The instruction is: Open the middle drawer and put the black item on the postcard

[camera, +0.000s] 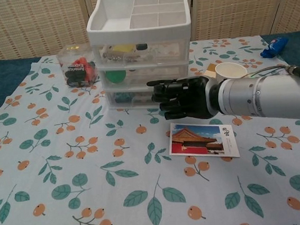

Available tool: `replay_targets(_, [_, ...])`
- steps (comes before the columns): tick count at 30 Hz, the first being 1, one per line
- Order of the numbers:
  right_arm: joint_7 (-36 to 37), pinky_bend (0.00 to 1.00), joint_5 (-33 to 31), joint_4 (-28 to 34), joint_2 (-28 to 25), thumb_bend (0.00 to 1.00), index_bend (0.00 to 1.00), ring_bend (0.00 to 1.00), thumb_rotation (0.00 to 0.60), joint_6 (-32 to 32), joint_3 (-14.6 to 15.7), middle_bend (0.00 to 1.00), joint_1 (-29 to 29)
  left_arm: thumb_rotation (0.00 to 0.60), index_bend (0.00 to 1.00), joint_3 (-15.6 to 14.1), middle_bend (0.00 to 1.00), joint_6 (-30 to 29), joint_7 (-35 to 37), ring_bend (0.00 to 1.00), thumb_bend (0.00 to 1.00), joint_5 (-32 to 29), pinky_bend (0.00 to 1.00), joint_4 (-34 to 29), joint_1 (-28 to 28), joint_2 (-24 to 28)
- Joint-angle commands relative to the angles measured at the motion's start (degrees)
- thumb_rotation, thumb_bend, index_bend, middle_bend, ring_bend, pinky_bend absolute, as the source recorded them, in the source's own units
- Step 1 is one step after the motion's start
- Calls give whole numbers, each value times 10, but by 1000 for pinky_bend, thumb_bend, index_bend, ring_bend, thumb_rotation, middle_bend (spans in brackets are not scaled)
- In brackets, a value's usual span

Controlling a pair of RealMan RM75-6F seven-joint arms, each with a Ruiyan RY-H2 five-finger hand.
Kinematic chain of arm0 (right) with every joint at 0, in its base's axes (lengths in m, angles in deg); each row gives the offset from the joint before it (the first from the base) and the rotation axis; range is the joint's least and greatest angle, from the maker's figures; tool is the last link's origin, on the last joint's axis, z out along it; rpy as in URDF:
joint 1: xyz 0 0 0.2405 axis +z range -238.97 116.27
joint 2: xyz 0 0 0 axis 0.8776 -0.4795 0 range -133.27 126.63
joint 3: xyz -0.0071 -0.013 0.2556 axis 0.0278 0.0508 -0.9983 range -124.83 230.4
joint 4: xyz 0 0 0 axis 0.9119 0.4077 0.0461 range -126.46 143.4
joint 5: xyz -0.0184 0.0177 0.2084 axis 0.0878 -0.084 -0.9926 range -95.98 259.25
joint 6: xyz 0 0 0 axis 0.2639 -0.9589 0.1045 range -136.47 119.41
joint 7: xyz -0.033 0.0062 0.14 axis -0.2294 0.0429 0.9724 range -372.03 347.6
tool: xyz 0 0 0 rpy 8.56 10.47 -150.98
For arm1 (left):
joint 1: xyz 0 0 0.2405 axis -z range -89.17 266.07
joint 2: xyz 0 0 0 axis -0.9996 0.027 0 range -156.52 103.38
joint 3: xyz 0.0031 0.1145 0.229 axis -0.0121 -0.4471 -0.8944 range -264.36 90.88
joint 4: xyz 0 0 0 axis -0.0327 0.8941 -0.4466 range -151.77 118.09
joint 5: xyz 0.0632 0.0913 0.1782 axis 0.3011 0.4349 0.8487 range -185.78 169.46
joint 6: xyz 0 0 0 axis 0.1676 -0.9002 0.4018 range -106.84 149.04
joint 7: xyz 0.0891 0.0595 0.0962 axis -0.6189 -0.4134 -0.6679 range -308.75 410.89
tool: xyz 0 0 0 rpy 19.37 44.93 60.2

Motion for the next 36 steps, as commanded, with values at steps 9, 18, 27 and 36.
replay_targets(9, [-25,949,-22,-57,44,685,0,935,600,-31,-30,849,31,600,54,1,0,4,-1,0,153,-6,89,3,-1,2])
replay_targets(18, [-44,949,-26,-84,68,686,0,936,600,-48,-50,849,45,600,54,1,0,6,-2,0,153,-11,88,2,-3,4])
replay_targets(27, [-62,949,-29,-103,82,688,0,935,600,-65,-69,849,55,600,54,1,0,7,-2,0,153,-15,88,2,-6,6])
replay_targets(36, [-80,949,-30,-107,86,689,0,936,600,-79,-81,849,55,600,54,2,0,8,-5,0,153,-15,88,1,-6,7])
